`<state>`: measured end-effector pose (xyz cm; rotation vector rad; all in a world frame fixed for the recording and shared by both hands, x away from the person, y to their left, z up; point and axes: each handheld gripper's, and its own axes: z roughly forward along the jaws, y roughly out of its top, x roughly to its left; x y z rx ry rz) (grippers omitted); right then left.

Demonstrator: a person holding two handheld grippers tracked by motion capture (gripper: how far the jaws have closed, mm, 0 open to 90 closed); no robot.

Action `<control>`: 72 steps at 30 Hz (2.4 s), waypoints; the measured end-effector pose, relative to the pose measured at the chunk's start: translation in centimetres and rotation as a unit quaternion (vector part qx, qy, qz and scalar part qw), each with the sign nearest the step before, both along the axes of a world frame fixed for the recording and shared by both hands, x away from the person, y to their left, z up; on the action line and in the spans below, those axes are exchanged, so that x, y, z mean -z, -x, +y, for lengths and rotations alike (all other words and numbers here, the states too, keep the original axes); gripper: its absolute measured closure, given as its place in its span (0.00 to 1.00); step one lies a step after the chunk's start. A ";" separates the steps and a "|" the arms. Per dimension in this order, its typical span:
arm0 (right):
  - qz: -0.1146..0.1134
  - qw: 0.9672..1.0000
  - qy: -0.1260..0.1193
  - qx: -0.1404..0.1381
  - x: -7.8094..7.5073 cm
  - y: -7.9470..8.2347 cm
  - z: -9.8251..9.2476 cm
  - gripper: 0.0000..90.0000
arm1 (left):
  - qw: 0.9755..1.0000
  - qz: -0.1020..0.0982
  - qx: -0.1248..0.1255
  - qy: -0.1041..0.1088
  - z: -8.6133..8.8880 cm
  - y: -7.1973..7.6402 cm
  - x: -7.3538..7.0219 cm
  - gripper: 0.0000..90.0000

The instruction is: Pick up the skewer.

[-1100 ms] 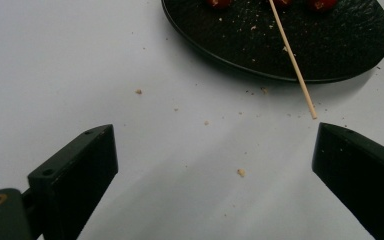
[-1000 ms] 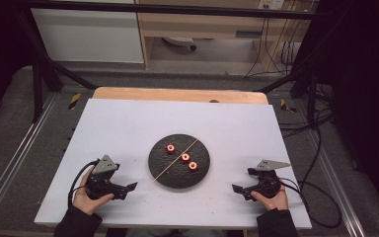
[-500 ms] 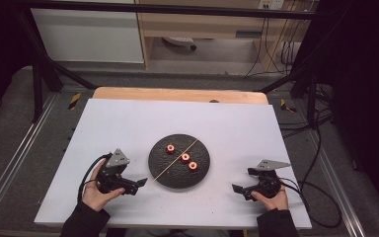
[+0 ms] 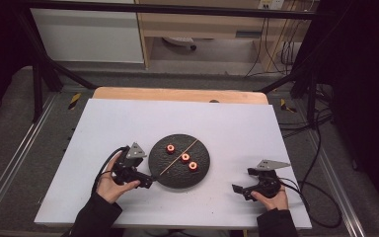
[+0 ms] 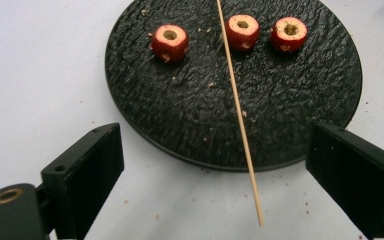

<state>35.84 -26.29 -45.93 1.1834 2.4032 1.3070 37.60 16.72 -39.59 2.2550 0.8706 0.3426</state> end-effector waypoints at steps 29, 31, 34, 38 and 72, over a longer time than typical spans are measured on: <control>0.003 1.000 0.001 -0.004 0.1 0.0 0.1 0.02 | 0.996 0.067 0.004 -0.059 -4.7 -2.8 1.5 0.61; 0.003 1.000 0.001 -0.005 0.1 0.0 0.1 0.02 | 0.995 0.070 0.005 -0.064 -4.8 -2.8 1.6 0.66; 0.002 1.000 0.001 -0.005 0.1 -0.1 0.1 0.02 | 0.995 0.075 0.003 -0.069 -5.0 -2.9 1.7 0.70; 0.002 1.000 0.002 -0.006 0.1 -0.1 0.1 0.02 | 0.994 0.083 0.002 -0.076 -5.1 -3.1 1.8 0.75; 0.005 1.000 0.001 -0.008 0.1 0.0 0.1 0.02 | 0.995 0.071 -0.011 -0.074 -5.6 -2.4 1.5 0.98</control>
